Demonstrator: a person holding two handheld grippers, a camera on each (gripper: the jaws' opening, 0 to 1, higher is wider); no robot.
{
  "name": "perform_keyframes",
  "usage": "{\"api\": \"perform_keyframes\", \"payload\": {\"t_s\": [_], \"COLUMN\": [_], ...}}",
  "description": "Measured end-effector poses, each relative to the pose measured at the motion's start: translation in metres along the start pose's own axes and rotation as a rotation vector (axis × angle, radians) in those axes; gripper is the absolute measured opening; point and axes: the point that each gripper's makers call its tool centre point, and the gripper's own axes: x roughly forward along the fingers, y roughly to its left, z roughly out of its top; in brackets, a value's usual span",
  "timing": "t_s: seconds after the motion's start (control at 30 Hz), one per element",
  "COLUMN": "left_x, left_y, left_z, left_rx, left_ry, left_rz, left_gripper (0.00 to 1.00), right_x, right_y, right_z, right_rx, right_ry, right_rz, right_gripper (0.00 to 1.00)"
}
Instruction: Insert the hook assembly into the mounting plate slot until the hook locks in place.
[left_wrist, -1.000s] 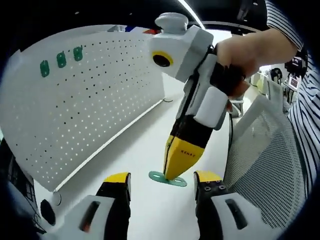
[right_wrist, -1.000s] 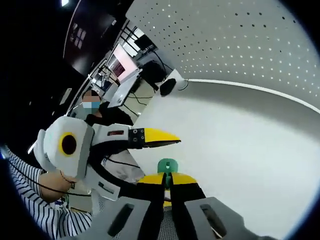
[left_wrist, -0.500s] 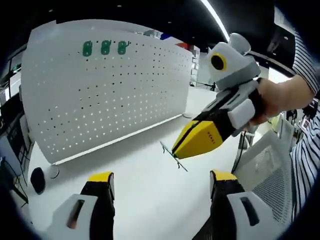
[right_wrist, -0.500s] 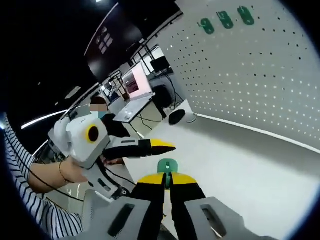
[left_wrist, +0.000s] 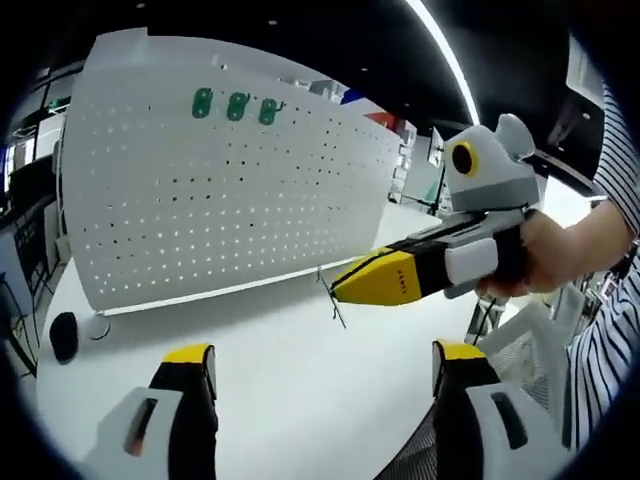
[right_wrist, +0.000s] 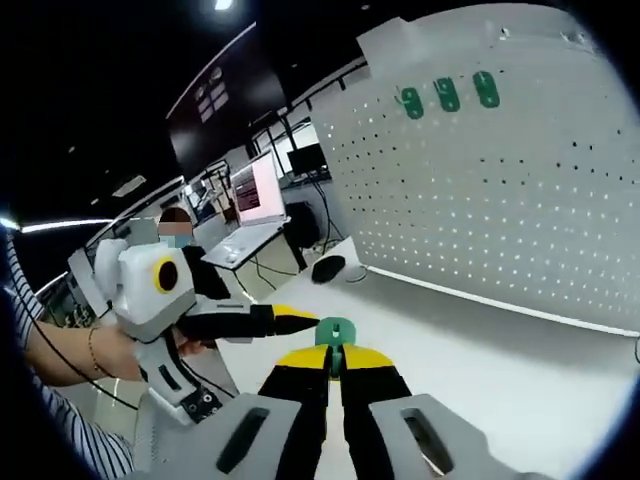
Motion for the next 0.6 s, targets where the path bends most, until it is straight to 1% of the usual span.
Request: {"api": "perform_keyframes", "payload": {"t_s": [0.1, 0.2, 0.27, 0.4, 0.47, 0.53, 0.6], "left_x": [0.0, -0.001, -0.002, -0.004, -0.004, -0.005, -0.006], "left_y": [-0.002, -0.002, 0.0, 0.001, 0.002, 0.004, 0.006], "left_z": [0.001, 0.001, 0.004, 0.009, 0.009, 0.01, 0.011], "left_rx": [0.006, 0.014, 0.004, -0.008, -0.01, -0.016, -0.002], "left_ry": [-0.001, 0.004, -0.007, -0.028, -0.03, -0.032, -0.032], "left_rz": [-0.009, -0.01, -0.007, -0.003, 0.001, 0.005, 0.016], "left_gripper": [0.95, 0.96, 0.97, 0.97, 0.98, 0.98, 0.97], "right_x": [-0.001, -0.002, -0.002, -0.004, -0.005, -0.007, -0.009], "right_y": [-0.002, -0.009, -0.012, -0.025, -0.03, -0.036, -0.042], "right_z": [0.004, 0.007, 0.01, 0.019, 0.027, 0.04, 0.049], "right_rx": [-0.015, -0.052, -0.047, -0.065, -0.075, -0.104, -0.111], "right_ry": [-0.029, -0.044, -0.059, -0.097, -0.128, -0.169, -0.196], "right_rz": [-0.024, -0.072, -0.09, -0.158, -0.186, -0.227, -0.264], "right_gripper": [0.0, 0.0, 0.0, 0.0, 0.0, 0.0, 0.0]}}
